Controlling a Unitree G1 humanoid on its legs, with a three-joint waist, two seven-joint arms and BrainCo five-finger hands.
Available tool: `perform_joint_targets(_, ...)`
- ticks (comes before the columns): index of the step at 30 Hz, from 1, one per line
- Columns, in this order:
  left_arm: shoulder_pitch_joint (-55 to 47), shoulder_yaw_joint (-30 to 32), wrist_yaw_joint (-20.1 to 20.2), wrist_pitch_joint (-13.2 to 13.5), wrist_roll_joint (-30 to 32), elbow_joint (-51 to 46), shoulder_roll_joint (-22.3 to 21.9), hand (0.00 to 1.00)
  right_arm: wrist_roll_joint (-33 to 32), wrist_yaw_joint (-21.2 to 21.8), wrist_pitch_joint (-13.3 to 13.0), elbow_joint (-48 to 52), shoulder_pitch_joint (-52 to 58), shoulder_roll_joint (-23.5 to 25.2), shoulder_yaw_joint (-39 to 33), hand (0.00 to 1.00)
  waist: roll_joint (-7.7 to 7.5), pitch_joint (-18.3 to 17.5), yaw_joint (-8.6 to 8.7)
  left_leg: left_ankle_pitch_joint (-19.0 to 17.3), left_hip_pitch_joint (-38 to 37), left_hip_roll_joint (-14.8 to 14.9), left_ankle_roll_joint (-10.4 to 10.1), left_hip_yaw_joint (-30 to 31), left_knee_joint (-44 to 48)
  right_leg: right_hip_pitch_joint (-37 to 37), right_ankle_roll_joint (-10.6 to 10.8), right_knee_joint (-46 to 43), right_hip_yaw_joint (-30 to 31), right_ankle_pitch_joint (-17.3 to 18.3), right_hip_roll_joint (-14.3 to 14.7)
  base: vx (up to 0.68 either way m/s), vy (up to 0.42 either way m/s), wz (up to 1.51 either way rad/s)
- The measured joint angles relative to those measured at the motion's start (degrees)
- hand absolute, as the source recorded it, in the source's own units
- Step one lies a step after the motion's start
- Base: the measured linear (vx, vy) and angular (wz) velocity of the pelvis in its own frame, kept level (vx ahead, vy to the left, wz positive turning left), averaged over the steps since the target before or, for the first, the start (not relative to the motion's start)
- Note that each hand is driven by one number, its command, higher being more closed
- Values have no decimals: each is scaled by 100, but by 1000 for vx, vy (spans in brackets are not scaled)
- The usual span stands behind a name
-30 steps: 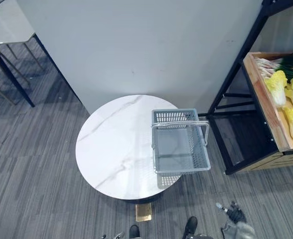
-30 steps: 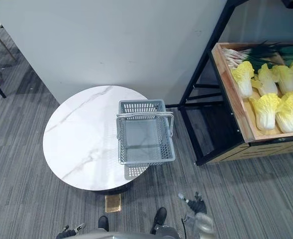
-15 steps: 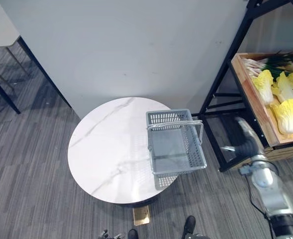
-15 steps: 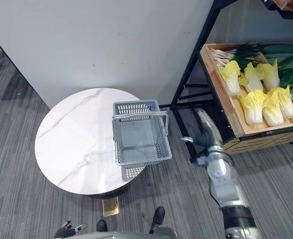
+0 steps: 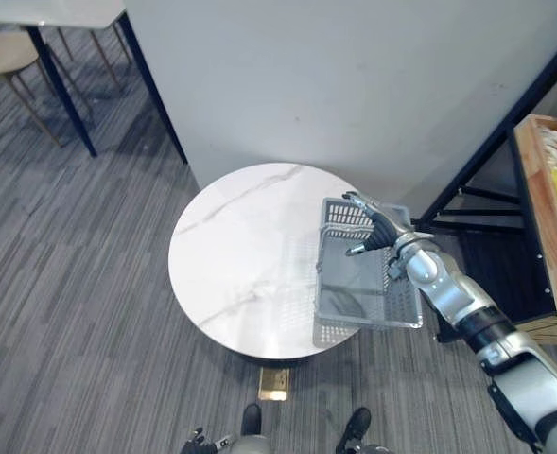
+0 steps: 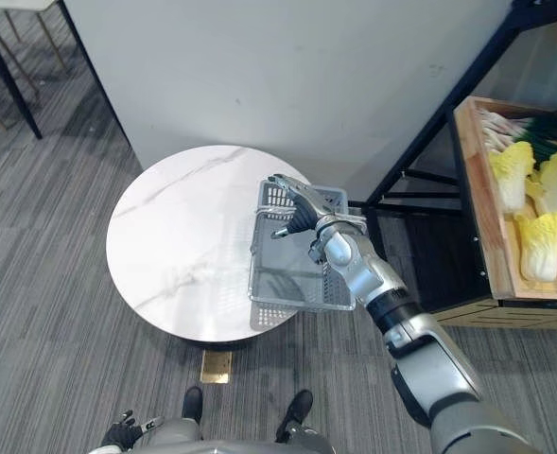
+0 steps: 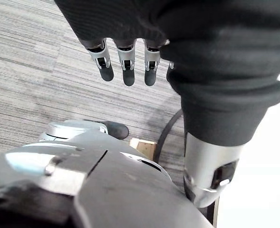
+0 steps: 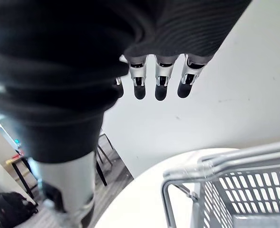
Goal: Pick vegetable in the basket
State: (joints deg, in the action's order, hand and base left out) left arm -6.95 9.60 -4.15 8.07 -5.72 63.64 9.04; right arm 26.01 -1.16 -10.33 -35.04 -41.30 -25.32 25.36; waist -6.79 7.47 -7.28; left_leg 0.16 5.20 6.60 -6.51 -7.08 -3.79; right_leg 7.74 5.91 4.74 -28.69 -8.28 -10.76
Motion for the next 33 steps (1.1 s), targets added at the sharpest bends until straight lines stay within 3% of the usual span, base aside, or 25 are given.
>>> perform_joint_targets(2,7,51,-4,-1,-90,-38,-14,0,114,47,41,-280,-123,5,0,0,-19,101,-79,4,27,-23,5,24,1,9,2,0,-24,-2,-20,18,16,7)
perform_joint_targets(12,39,92,12,20,-98,-97,-32,0,274,35,264,-917,-422,50,-288,0,-32,427,-74,46,175,-160,58,142,-17,103,45,1,-107,-56,-147,22,19,6)
perform_joint_targets(22,69,-65,11,25,-297,-89,-4,0,443,-133,262,-1493,-745,34,-707,0,-35,633,-48,137,335,-284,179,164,-112,303,61,-3,-105,-152,-261,7,13,0)
perform_joint_targets(33,116,-275,12,76,-315,-84,25,0,776,-323,257,-1767,-1039,-357,-758,0,7,829,-62,223,560,-393,290,302,-113,459,56,3,-102,-321,-365,28,43,6)
